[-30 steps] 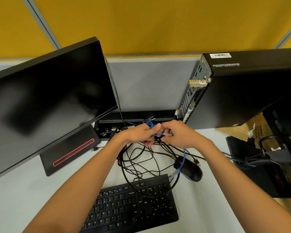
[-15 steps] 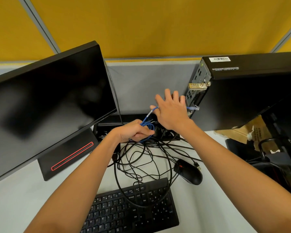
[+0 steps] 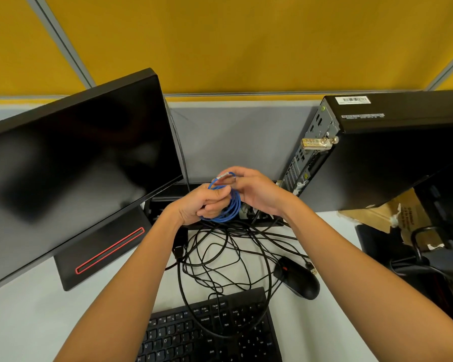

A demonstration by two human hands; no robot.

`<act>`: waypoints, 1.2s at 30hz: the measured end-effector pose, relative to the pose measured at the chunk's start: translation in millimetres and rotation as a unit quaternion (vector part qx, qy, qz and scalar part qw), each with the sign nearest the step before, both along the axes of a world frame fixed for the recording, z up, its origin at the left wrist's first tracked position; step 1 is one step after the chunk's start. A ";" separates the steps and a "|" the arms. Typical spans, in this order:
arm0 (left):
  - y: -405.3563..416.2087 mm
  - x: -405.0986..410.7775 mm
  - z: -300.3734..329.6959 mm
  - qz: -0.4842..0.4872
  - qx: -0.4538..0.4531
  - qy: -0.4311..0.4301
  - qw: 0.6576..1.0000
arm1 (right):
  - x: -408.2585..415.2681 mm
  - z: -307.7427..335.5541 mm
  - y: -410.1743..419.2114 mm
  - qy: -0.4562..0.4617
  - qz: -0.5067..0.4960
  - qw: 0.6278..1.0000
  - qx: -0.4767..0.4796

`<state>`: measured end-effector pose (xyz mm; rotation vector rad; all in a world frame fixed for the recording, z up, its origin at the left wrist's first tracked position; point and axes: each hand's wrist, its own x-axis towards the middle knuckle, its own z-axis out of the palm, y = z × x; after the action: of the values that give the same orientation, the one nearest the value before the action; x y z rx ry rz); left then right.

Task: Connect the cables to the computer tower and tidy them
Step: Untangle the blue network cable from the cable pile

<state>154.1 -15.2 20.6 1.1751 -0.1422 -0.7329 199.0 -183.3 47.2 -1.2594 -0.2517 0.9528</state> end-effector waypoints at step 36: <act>-50.1 14.9 9.2 0.310 0.235 0.030 0.921 | -6.9 -26.7 -40.1 -0.052 -0.104 0.989 -0.091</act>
<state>169.1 -65.3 29.8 1.5427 0.4698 -0.2335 192.0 -223.4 20.5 -1.4745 -0.1125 0.7434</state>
